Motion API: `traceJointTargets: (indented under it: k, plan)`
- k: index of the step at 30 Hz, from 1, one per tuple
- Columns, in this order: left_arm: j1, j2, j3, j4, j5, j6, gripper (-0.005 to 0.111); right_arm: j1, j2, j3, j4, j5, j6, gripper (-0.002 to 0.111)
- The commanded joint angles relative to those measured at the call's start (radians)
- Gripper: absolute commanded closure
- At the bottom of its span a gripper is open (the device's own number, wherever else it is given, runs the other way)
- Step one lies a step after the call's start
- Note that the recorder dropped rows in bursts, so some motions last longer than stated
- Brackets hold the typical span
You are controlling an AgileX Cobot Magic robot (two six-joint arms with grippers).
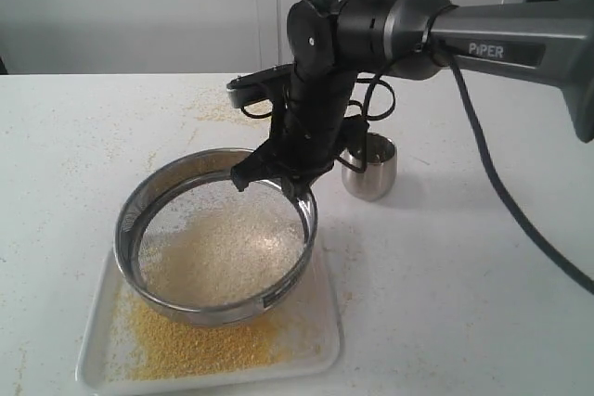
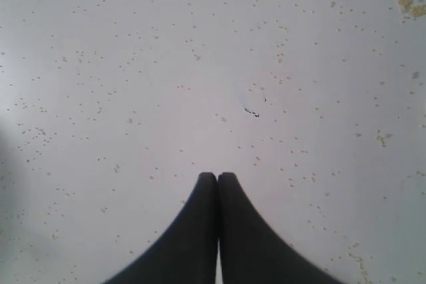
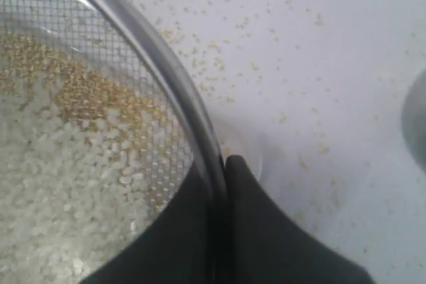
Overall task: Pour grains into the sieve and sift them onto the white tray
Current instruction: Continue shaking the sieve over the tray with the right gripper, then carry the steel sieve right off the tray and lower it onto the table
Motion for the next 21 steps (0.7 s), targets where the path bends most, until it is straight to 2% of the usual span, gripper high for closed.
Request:
traceJointTargets:
  k: [1,4,9,15,21]
  plan:
    - [0.001,-0.009,0.008,0.002,0.012,-0.003,0.107,0.027,-0.020,-0.004,0.157,0.050,-0.237,0.108]
    - [0.001,-0.009,0.008,0.002,0.012,-0.003,0.107,0.014,-0.036,-0.004,0.111,0.038,-0.103,0.108]
    - [0.001,-0.009,0.008,0.002,0.012,-0.003,0.107,0.004,-0.078,-0.004,0.107,0.070,-0.120,0.108]
    - [0.001,-0.009,0.008,0.002,0.012,-0.003,0.107,0.004,-0.128,-0.004,-0.019,0.189,-0.118,0.108]
    - [0.001,-0.009,0.008,0.002,0.012,-0.003,0.107,-0.052,-0.191,0.021,-0.039,0.221,-0.117,0.108]
